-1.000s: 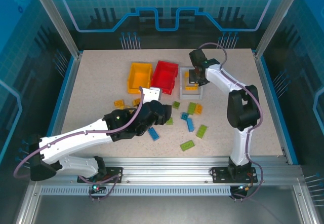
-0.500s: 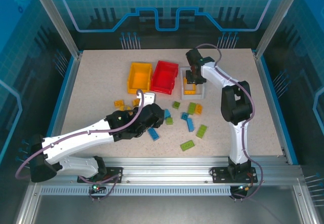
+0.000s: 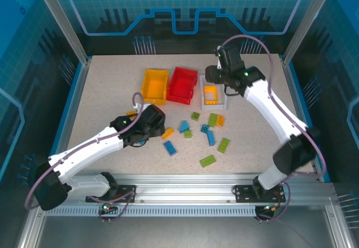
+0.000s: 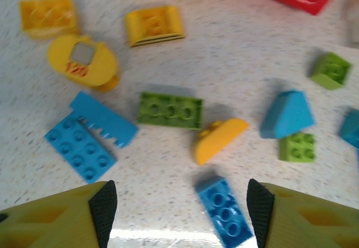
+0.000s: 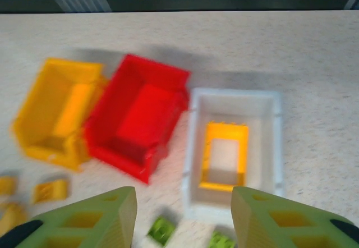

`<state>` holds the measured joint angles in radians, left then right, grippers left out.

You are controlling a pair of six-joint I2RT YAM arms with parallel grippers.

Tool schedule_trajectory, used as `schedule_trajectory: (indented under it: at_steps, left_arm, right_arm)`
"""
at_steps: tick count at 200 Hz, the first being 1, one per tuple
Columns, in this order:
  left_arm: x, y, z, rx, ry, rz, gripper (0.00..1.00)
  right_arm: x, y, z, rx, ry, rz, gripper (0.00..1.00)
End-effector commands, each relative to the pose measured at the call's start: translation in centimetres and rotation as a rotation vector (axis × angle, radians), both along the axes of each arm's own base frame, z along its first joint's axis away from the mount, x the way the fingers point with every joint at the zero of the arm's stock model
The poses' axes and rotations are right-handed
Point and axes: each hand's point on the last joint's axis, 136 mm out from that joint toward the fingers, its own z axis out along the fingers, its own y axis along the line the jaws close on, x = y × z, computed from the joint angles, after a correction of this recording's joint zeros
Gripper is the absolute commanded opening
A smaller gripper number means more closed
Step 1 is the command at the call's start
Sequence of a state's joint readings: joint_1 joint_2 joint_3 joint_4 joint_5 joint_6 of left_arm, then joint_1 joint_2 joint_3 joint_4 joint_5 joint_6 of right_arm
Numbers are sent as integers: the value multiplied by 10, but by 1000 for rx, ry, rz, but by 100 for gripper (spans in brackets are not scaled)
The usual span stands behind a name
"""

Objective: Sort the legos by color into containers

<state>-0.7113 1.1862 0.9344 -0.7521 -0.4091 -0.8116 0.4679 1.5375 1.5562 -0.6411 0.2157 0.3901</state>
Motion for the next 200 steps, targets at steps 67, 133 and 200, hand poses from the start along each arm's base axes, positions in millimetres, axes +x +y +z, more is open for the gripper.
schedule_trajectory:
  at_steps: [67, 133, 200]
  left_arm:
    - [-13, 74, -61, -318, 202, 461, 56]
    - [-15, 58, -99, -360, 301, 399, 59]
    - [-19, 55, -117, -310, 340, 362, 58]
  right_arm:
    - [-206, 123, -85, 139, 60, 578, 61]
    - [-209, 140, -100, 99, 104, 605, 61]
    - [-207, 146, -107, 104, 121, 597, 61]
